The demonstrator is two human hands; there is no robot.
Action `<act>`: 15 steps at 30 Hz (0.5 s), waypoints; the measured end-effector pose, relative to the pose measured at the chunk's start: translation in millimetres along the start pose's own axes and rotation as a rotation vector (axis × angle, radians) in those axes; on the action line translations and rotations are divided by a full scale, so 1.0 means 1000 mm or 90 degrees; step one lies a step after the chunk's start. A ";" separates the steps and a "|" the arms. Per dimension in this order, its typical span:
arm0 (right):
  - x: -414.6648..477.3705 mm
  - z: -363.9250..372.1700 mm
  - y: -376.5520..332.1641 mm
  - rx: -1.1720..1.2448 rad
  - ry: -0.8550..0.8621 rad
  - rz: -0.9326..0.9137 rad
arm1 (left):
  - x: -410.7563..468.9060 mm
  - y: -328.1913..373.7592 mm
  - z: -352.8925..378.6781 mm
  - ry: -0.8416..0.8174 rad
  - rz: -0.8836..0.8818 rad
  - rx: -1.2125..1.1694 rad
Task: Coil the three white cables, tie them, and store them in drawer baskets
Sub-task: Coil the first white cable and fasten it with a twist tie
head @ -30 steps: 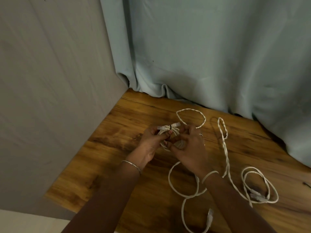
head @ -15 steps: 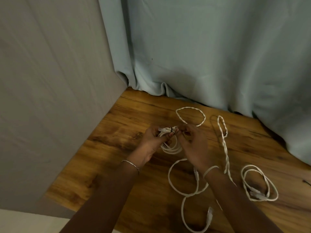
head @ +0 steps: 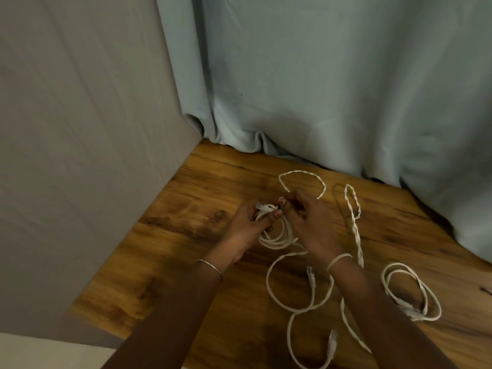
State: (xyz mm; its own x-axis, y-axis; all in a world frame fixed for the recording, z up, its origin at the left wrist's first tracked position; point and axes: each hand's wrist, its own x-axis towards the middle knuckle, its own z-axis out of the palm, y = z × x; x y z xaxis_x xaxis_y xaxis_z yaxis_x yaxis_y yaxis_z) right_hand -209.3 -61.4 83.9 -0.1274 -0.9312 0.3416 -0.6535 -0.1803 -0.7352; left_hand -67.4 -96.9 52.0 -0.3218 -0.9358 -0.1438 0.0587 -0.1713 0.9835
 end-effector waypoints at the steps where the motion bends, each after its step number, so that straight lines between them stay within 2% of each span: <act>1: 0.000 0.000 0.000 -0.002 -0.004 0.000 | 0.001 -0.001 0.000 0.003 0.000 0.003; 15: 0.003 0.004 0.010 0.034 -0.045 0.029 | 0.000 0.001 0.003 -0.038 -0.020 0.050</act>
State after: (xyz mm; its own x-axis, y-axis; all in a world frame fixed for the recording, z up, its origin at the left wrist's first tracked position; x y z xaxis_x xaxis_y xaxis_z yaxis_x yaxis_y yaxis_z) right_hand -213.7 -67.6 75.5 -0.1013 -0.9585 0.2666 -0.6070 -0.1528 -0.7799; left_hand -70.1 -96.3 52.8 -0.3778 -0.9100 -0.1707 -0.0255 -0.1740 0.9844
